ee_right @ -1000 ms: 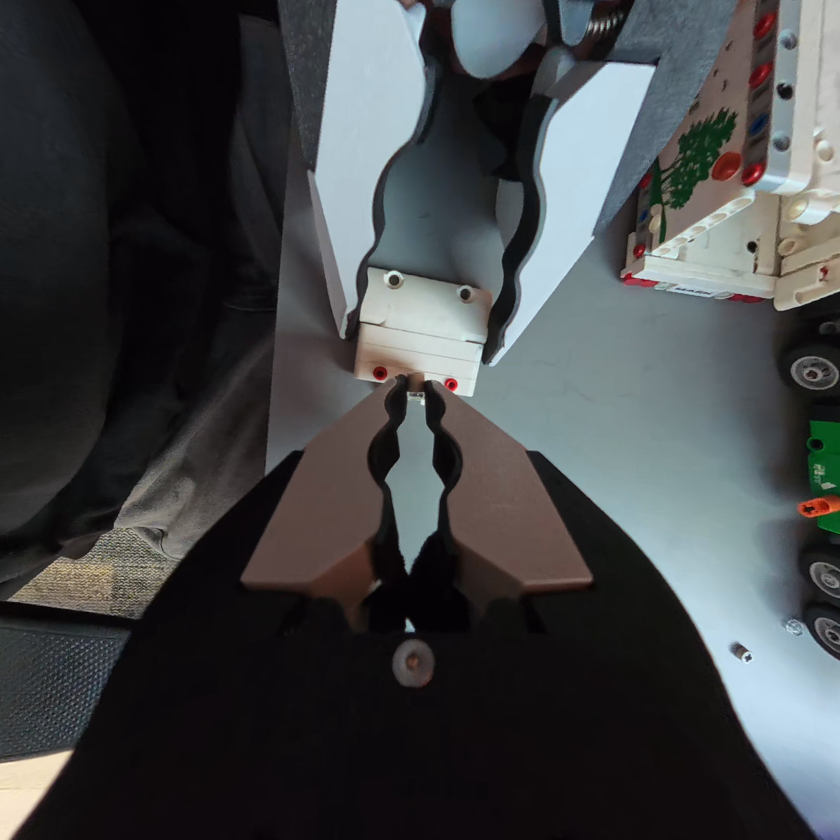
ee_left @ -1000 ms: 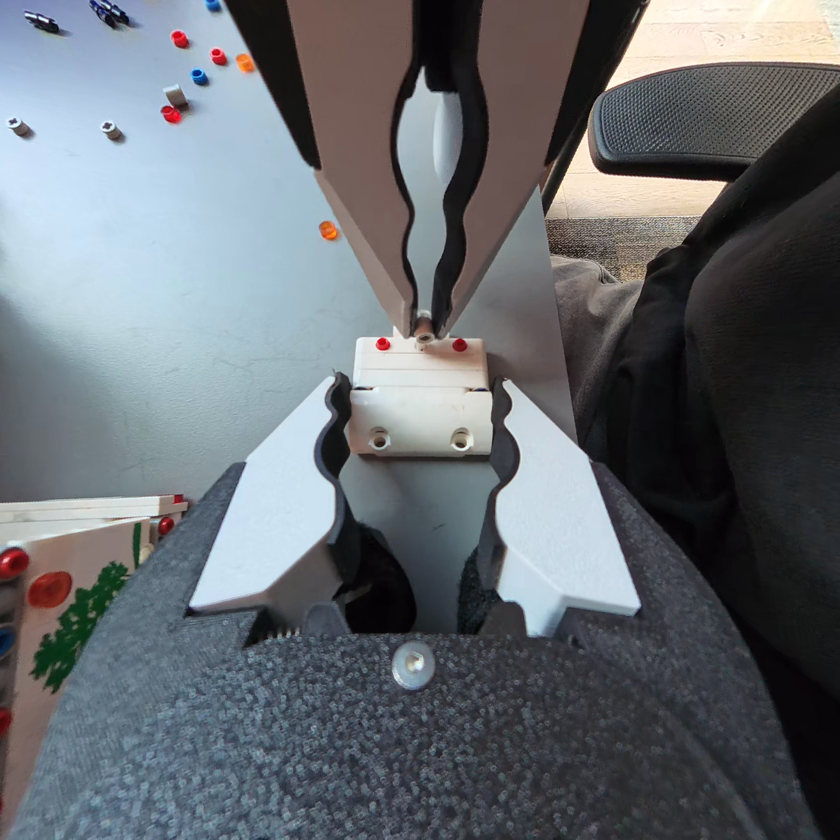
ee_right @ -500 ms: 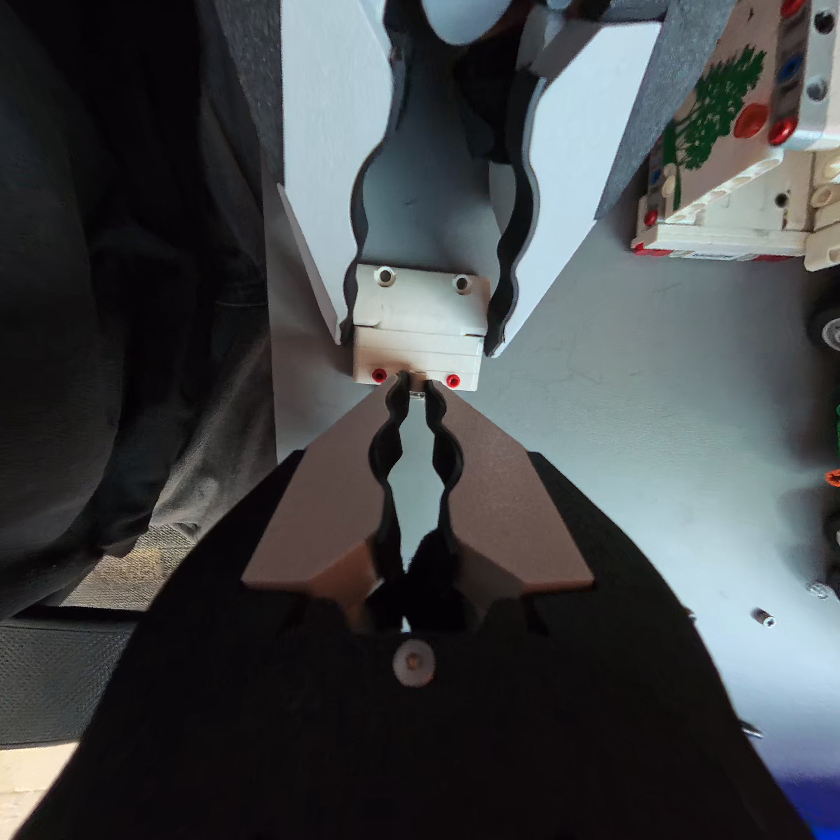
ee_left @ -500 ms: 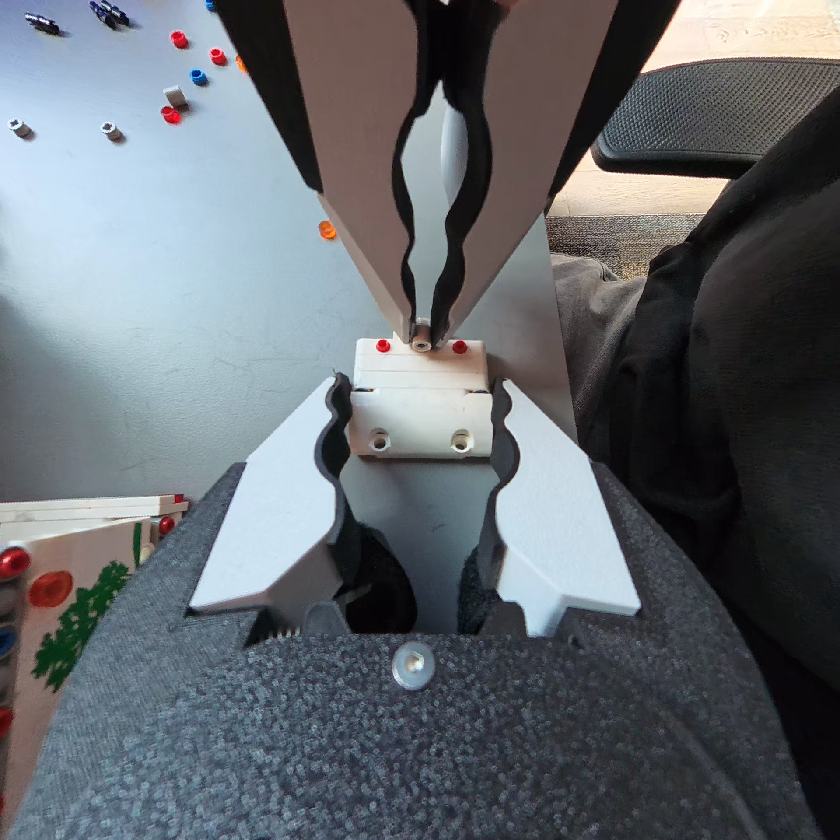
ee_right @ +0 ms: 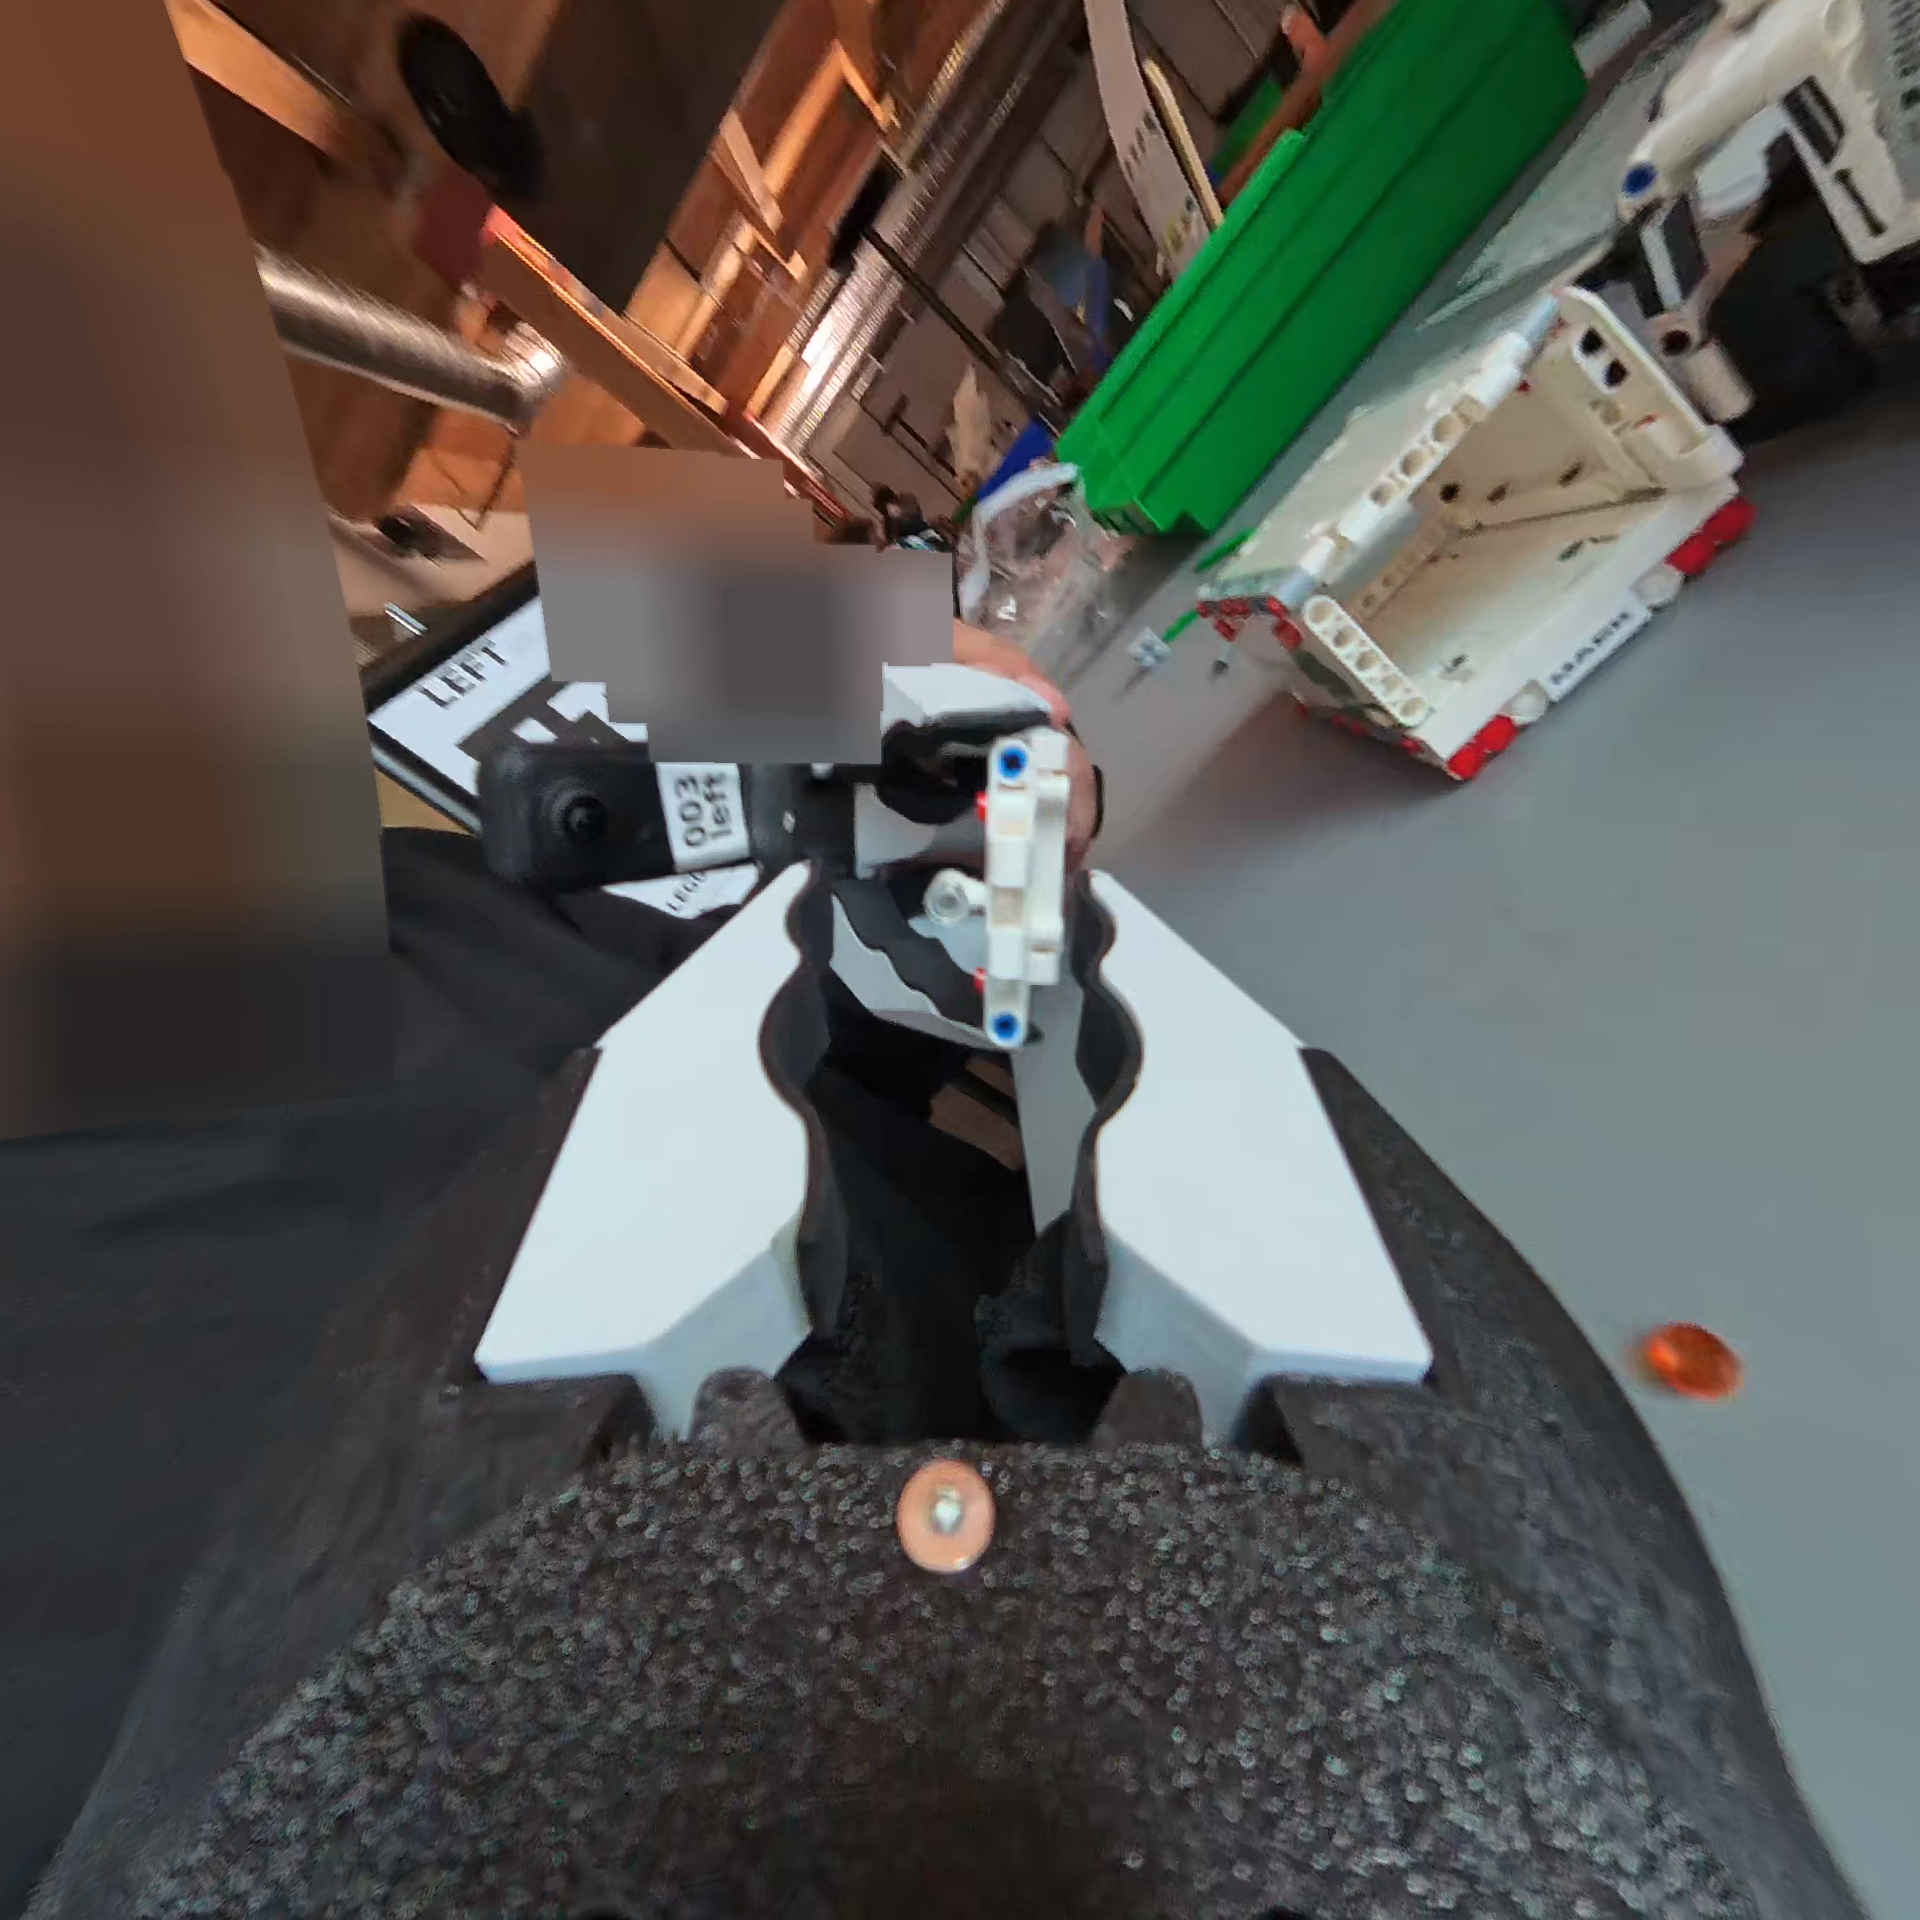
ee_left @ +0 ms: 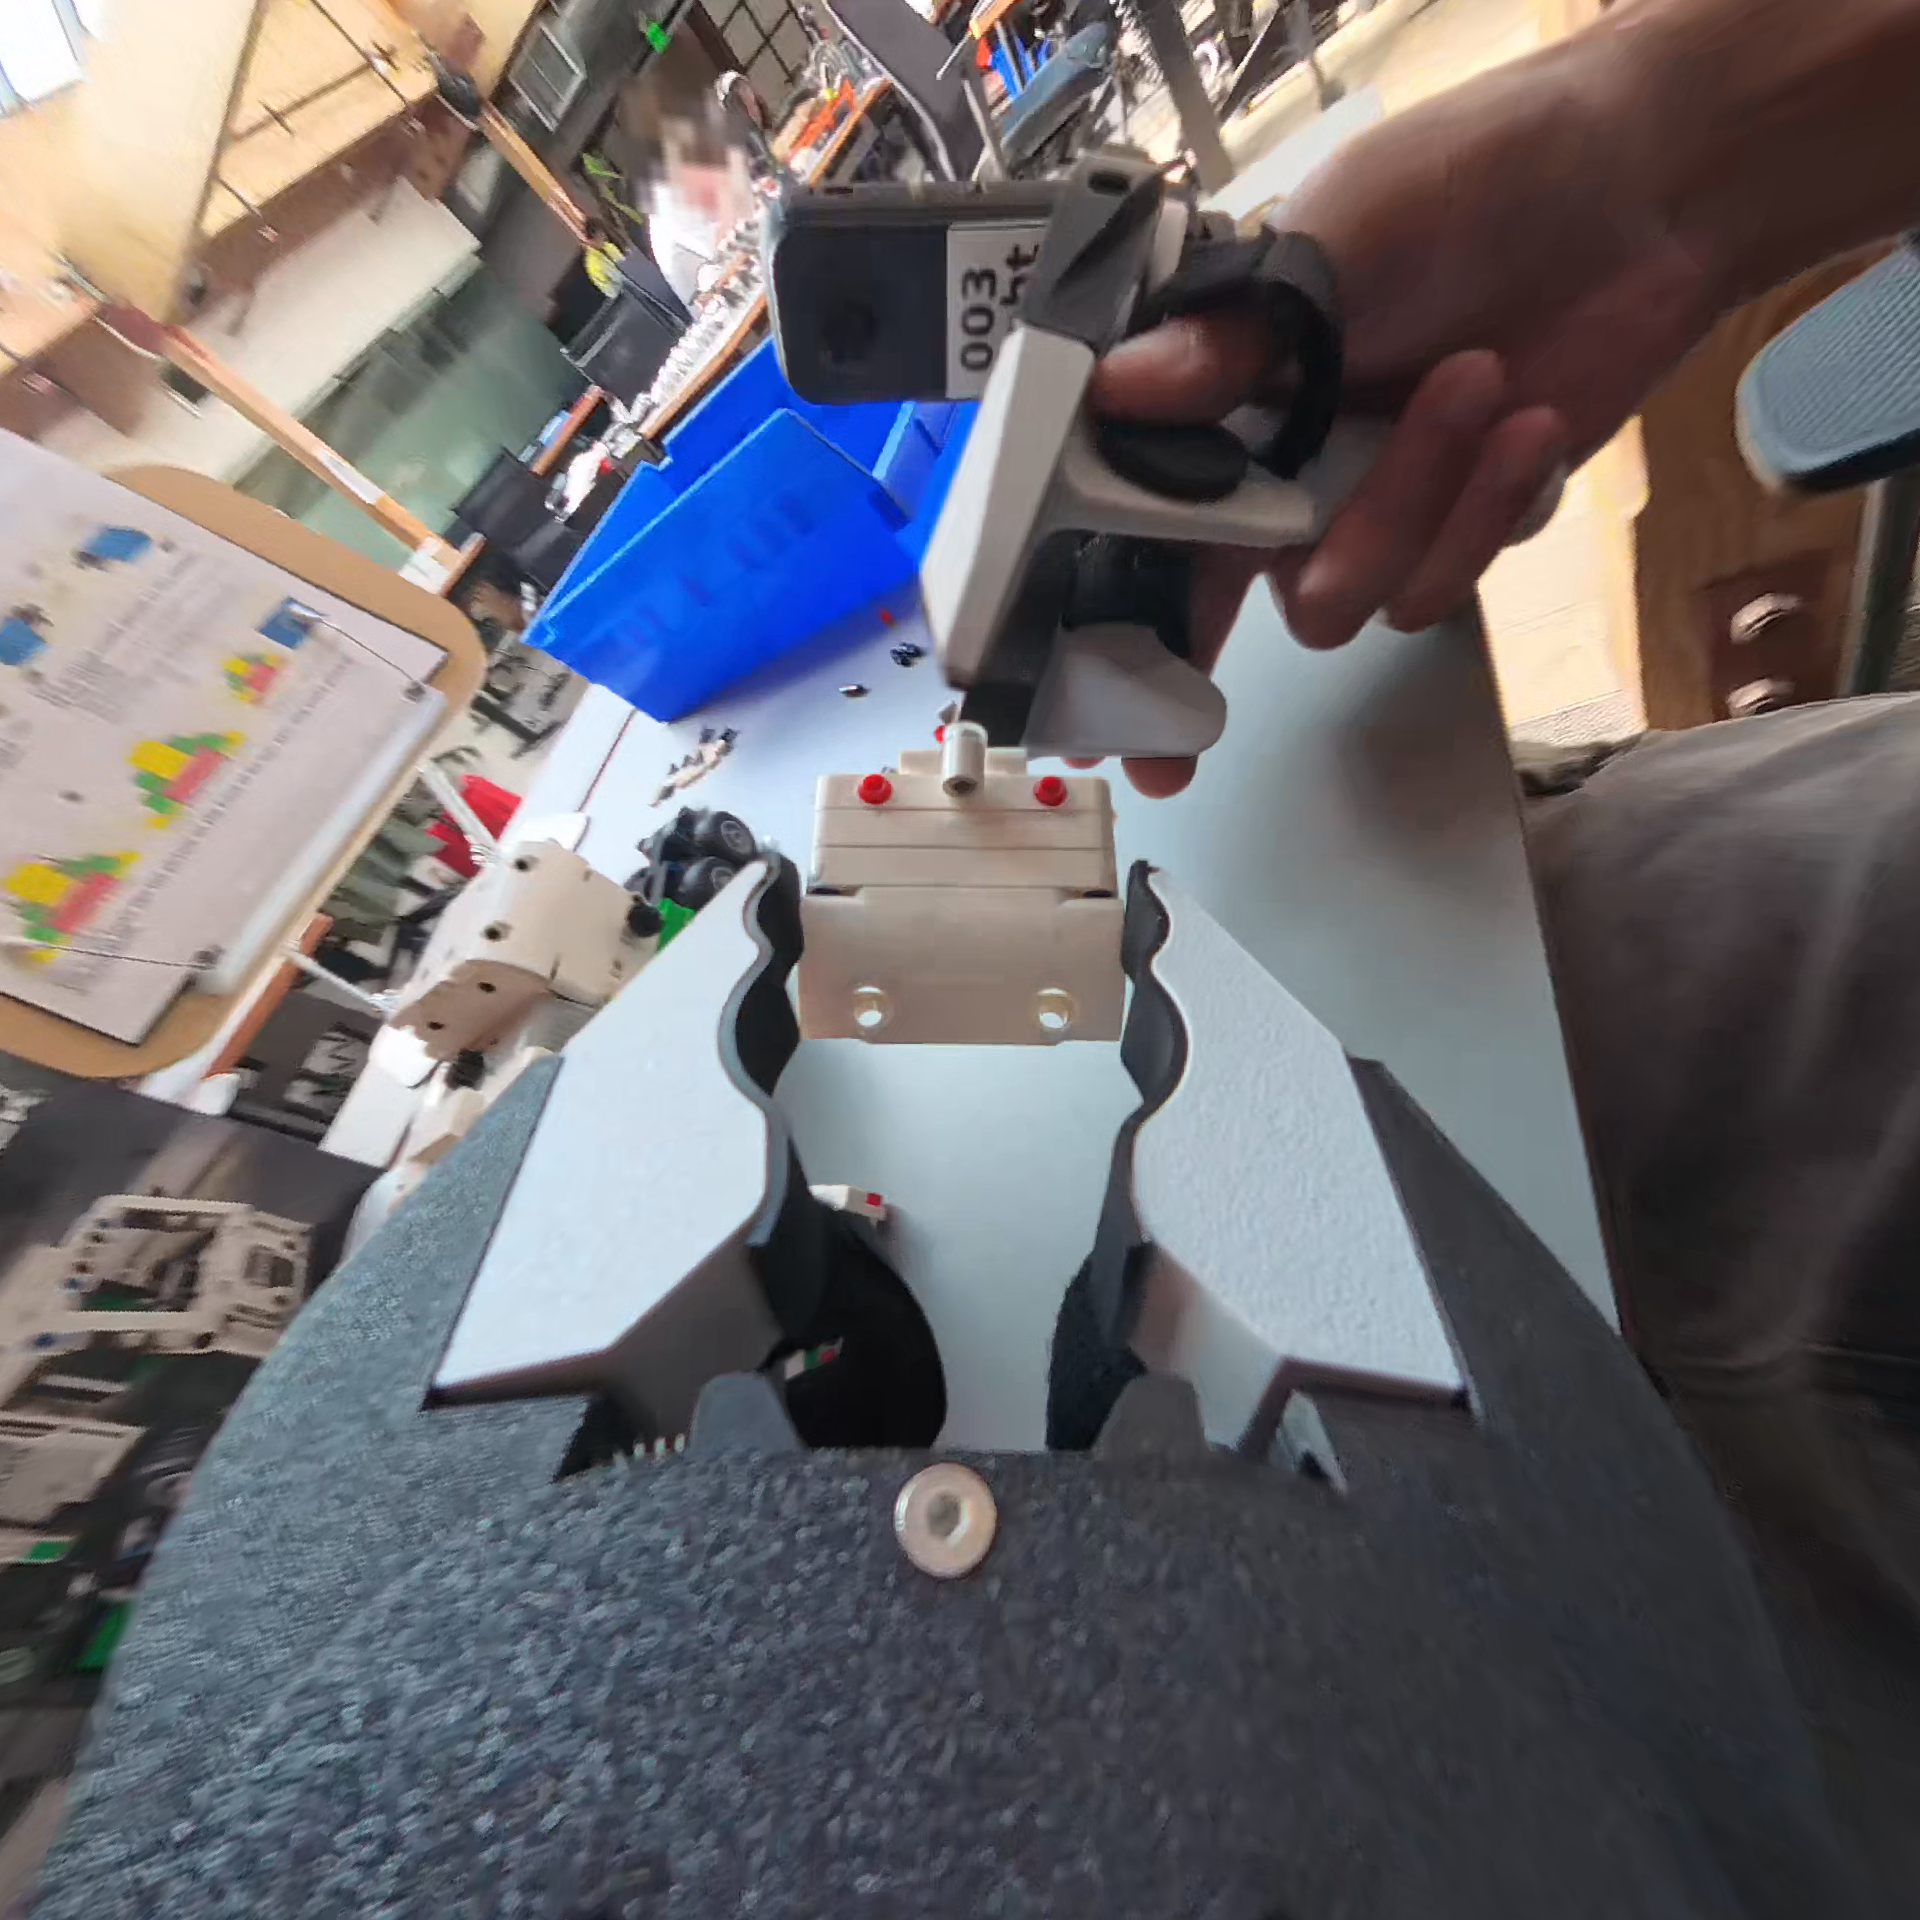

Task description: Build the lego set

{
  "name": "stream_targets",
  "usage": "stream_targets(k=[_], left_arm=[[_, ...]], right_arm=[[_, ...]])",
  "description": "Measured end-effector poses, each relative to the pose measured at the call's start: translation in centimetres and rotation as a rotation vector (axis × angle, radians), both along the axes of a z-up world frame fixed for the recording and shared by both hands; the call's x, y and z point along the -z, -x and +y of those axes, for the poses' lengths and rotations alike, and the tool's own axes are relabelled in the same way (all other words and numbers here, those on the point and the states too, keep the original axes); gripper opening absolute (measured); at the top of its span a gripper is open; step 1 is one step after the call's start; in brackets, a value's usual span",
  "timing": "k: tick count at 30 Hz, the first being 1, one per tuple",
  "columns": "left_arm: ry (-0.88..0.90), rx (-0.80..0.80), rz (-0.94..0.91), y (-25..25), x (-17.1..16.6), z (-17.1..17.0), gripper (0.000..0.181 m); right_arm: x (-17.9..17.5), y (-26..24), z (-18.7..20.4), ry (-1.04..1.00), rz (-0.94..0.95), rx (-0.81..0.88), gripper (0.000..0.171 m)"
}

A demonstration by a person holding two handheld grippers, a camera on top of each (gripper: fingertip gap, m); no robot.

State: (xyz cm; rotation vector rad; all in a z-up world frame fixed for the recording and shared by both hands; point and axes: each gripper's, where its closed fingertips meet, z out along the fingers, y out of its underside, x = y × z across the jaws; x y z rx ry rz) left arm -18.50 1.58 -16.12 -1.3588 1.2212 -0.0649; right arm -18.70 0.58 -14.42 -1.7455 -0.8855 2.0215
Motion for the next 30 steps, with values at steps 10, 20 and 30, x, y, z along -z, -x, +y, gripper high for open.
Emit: stream_targets(k=[10, 20, 30], left_arm=[[0.001, -0.068, 0.043, 0.0, 0.9, 0.8, 0.060], [-0.028, -0.099, 0.100, 0.0, 1.2, 1.0, 0.060], [-0.059, -0.102, 0.166, 0.4, 1.8, 0.9, 0.060]], right_arm=[[0.6, -0.4, -0.5, -0.135, -0.056, 0.044, 0.039], [1.3, 0.4, 0.6, -0.326, -0.131, 0.211, 0.018], [2.3, 0.6, 0.4, -0.320, -0.191, 0.182, 0.015]])
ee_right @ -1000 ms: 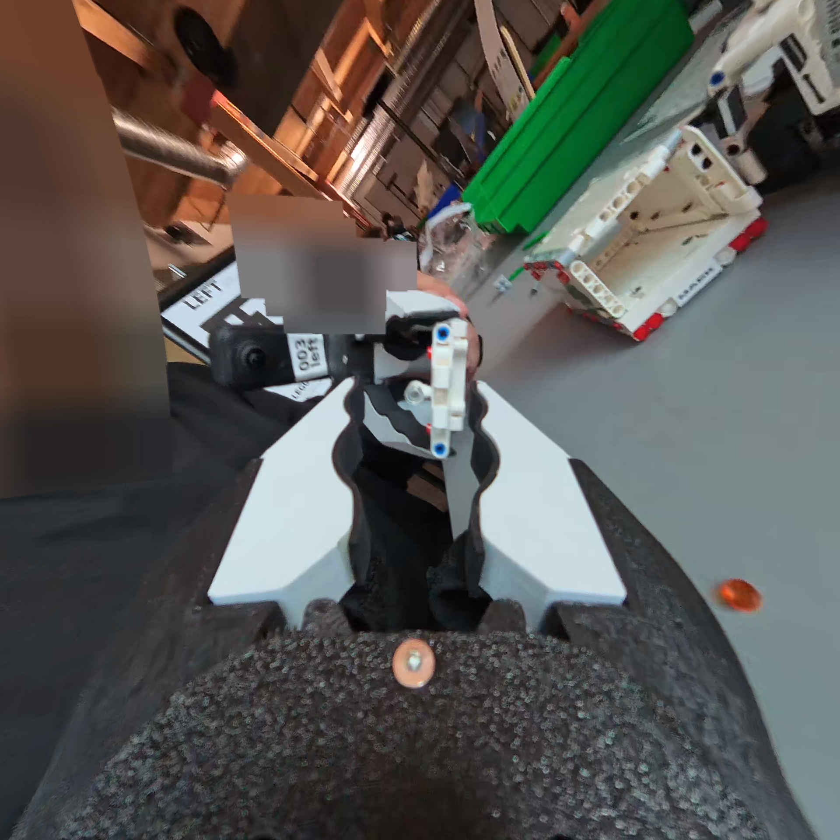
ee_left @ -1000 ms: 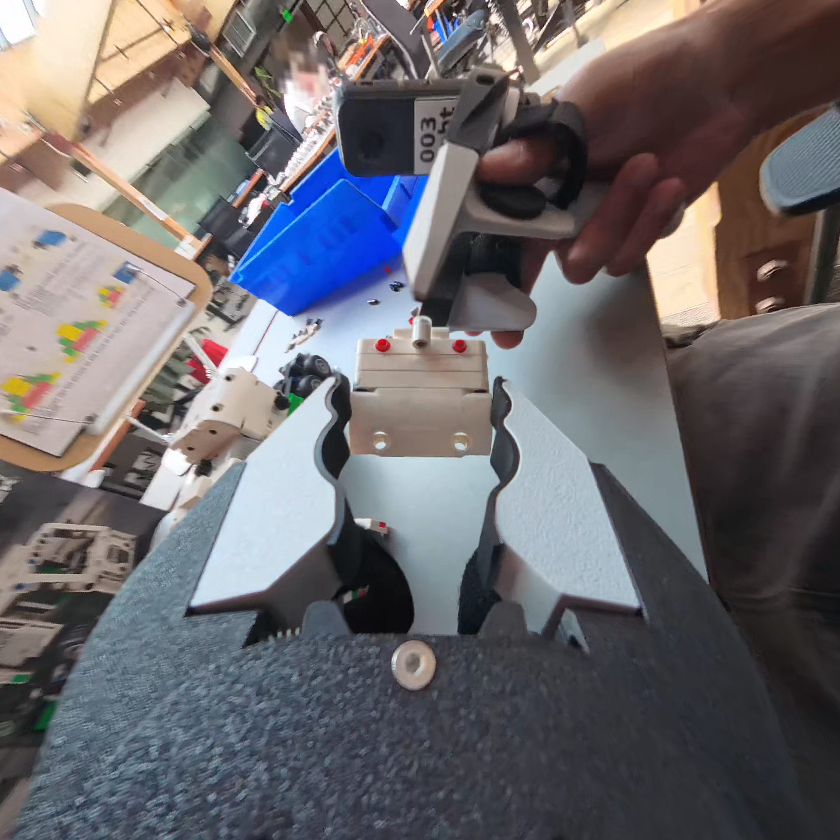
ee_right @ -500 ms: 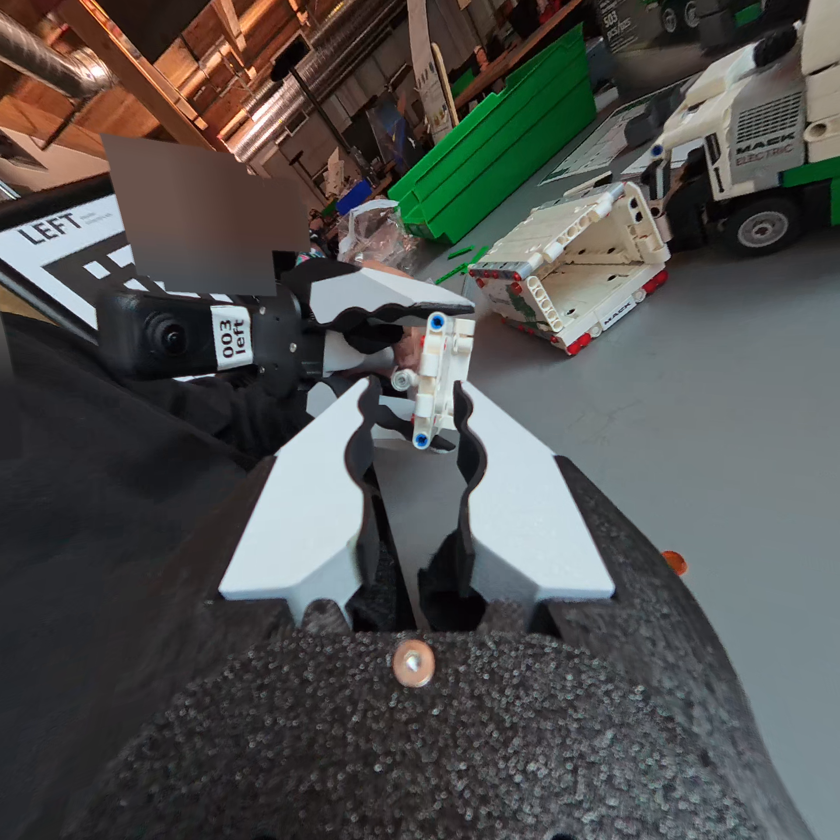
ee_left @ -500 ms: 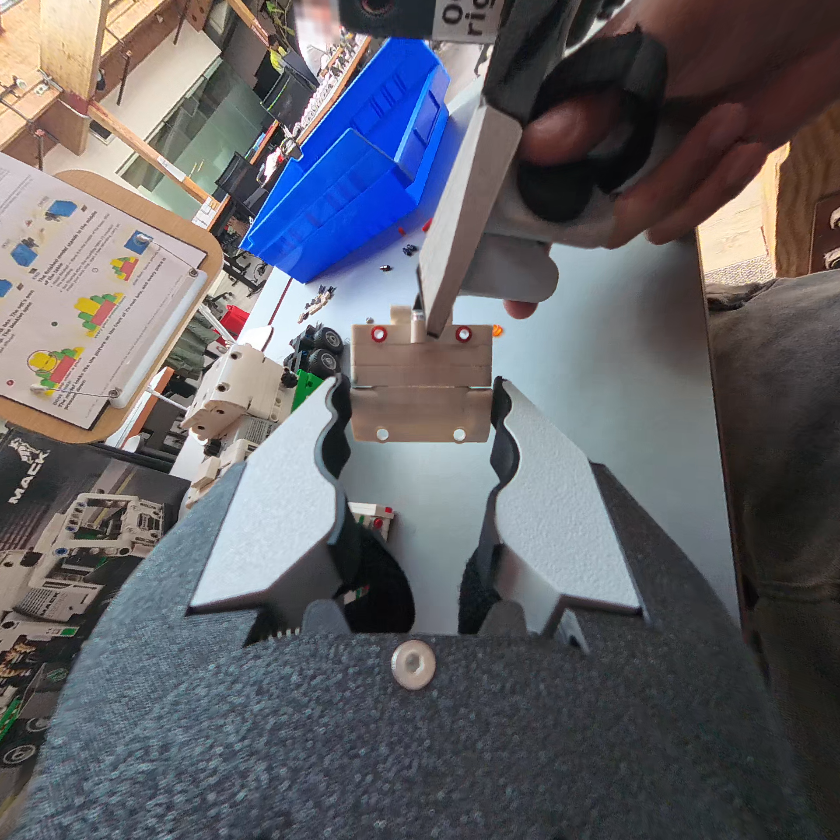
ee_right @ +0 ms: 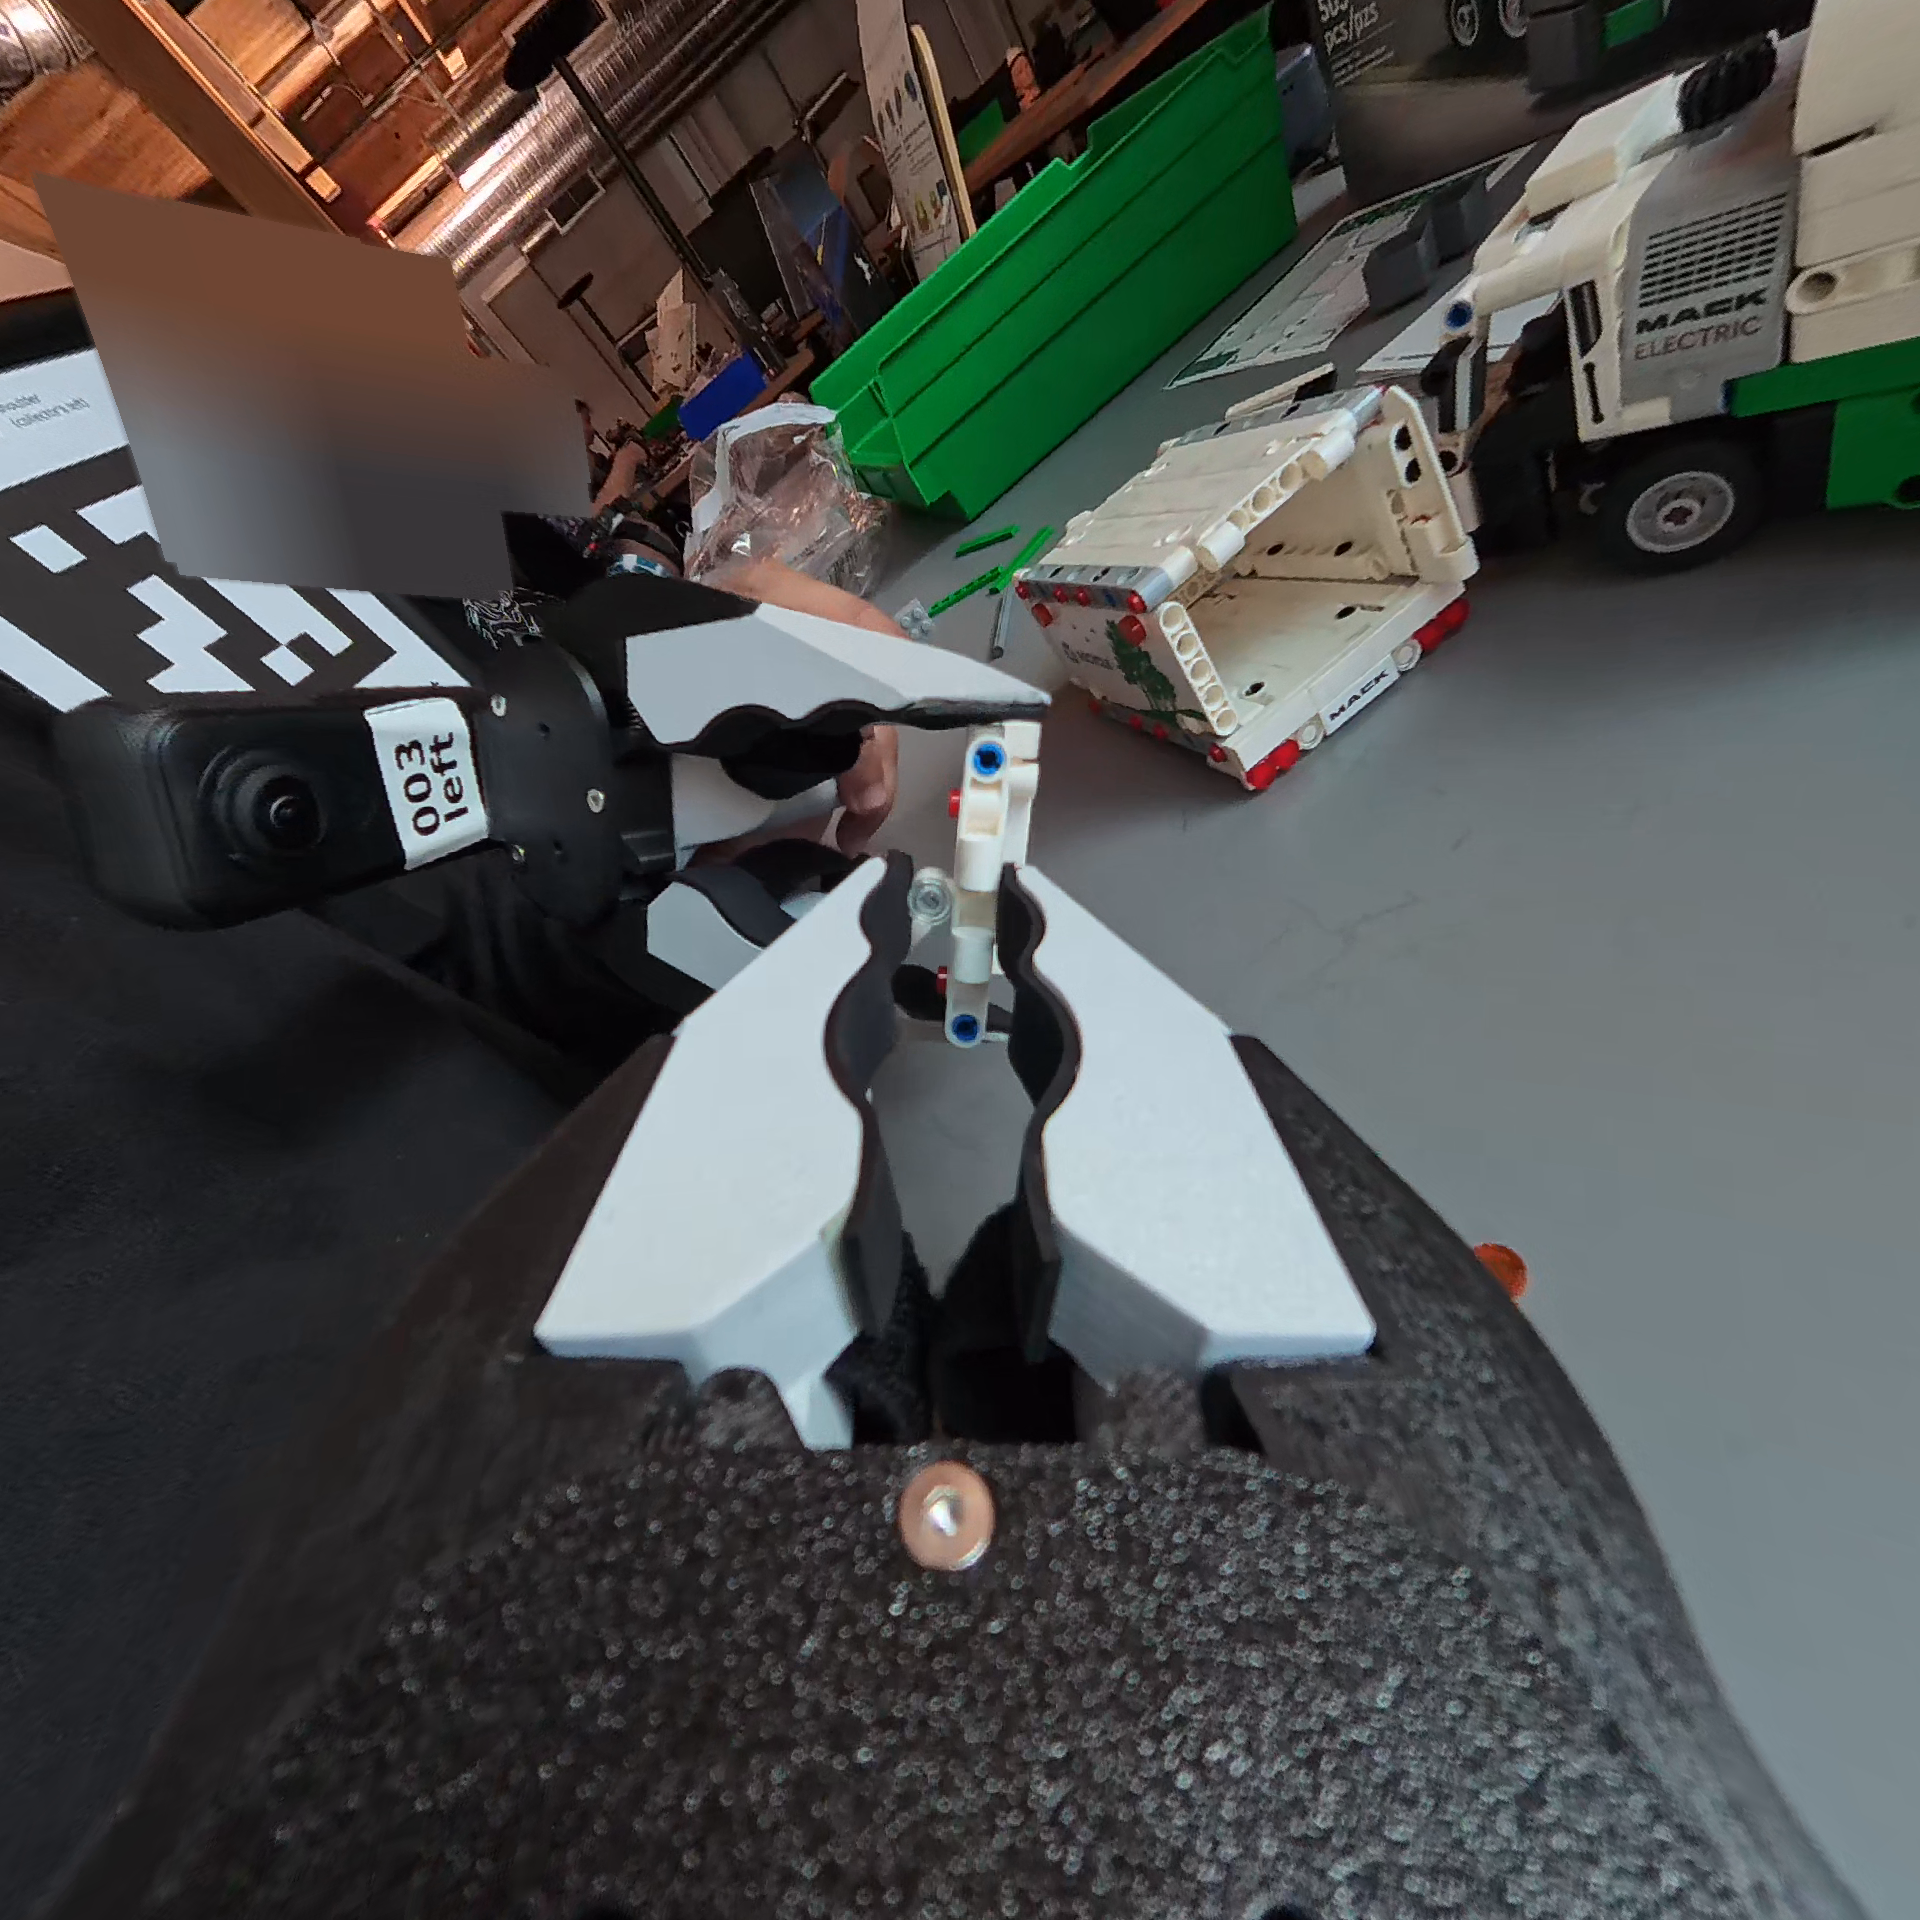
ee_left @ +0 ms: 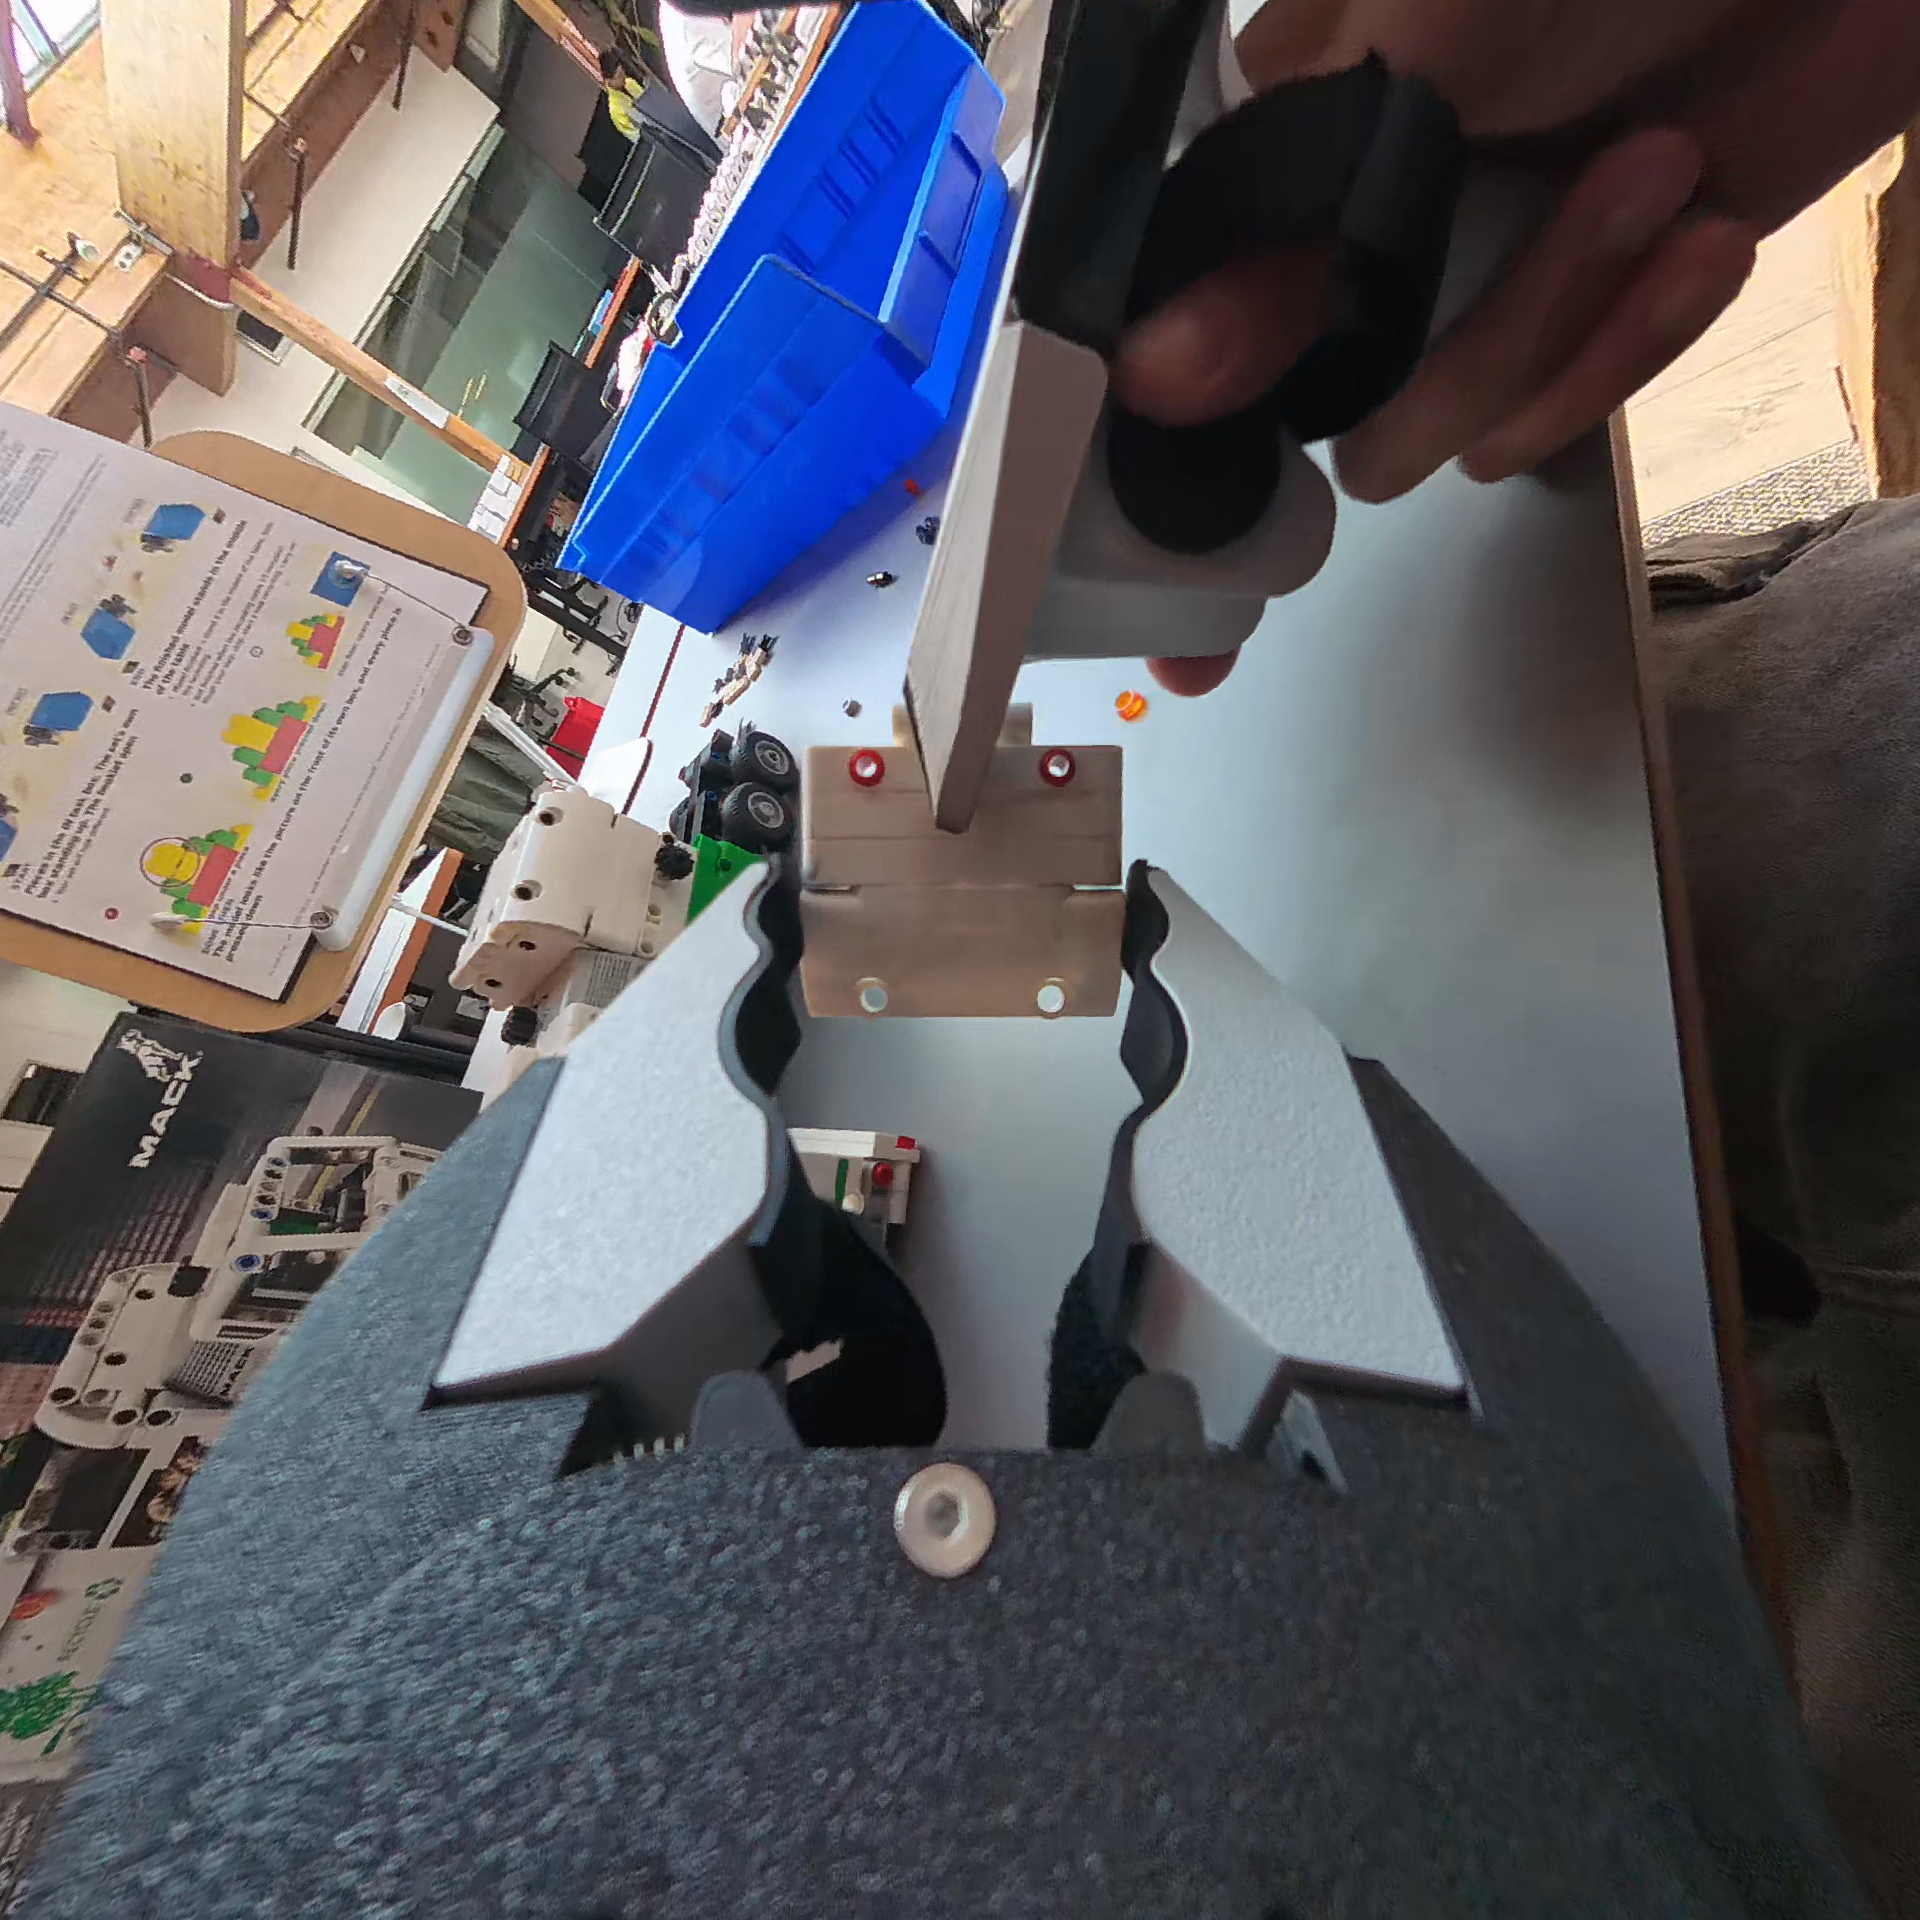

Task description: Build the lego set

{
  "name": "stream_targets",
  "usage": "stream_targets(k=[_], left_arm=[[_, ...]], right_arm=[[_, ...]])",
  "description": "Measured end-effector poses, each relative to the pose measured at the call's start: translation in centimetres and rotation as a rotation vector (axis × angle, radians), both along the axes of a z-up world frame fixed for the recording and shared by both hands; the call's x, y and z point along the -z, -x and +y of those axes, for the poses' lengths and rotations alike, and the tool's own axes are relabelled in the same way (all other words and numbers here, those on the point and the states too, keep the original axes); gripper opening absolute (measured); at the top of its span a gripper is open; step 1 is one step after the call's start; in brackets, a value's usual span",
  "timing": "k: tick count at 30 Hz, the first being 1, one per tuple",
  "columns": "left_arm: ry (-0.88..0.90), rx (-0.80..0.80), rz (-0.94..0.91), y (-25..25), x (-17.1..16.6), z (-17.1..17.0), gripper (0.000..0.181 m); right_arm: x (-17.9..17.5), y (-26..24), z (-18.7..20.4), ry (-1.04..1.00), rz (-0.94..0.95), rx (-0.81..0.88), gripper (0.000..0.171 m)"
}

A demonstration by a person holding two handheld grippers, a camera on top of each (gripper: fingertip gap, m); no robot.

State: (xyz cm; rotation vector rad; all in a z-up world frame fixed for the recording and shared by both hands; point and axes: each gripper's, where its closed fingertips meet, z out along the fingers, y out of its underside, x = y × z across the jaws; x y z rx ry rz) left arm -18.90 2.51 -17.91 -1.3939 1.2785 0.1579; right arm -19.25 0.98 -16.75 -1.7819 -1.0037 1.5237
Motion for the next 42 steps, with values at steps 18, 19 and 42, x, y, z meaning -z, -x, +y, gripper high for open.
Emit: stream_targets(k=[18, 19, 42], left_arm=[[0.565, 0.098, -0.817, 3.7, -6.0, 1.2, 0.053], [0.626, 0.111, -0.875, 3.8, -5.9, 1.3, 0.052], [1.183, 0.240, -1.139, 4.6, -4.9, -0.2, 0.008]], right_arm=[[-6.8, 2.8, 3.4, 0.150, 0.451, 0.066, 0.014], [-7.3, 3.0, 3.6, 0.141, 0.483, 0.064, 0.014], [-5.1, 2.0, 2.1, -0.401, 0.083, -0.024, 0.024]])
